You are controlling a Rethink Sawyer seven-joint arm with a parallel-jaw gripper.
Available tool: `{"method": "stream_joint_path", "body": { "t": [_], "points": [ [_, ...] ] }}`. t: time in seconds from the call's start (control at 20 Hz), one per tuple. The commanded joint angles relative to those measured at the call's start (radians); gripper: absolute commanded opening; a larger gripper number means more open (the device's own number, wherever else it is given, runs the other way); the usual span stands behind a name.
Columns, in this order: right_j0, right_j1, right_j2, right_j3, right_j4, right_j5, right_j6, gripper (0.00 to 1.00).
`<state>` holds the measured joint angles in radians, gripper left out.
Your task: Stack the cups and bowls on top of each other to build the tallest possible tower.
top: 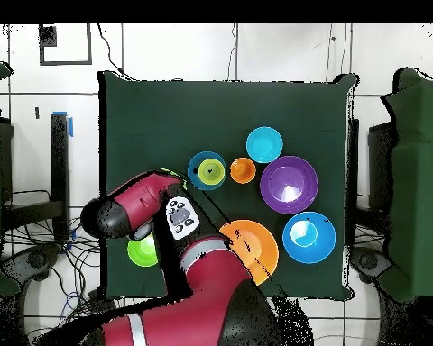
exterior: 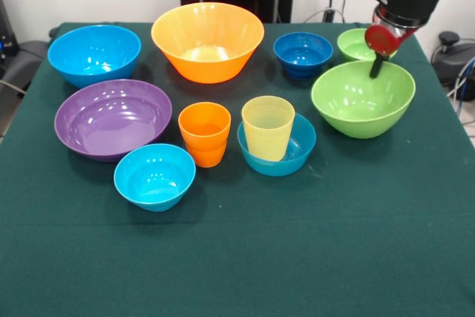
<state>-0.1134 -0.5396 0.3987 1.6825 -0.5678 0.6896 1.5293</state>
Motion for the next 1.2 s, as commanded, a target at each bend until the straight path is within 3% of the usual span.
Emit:
{"method": "stream_joint_path", "body": {
  "t": [0.05,0.6,1.2],
  "points": [
    [-0.015,-0.032,0.03,0.077,0.056,-0.045,0.106,0.0],
    [-0.014,-0.054,0.029,0.048,0.09,-0.004,0.059,0.0],
    [-0.015,-0.075,0.034,0.011,0.082,-0.006,0.027,0.0]
  ]
}}
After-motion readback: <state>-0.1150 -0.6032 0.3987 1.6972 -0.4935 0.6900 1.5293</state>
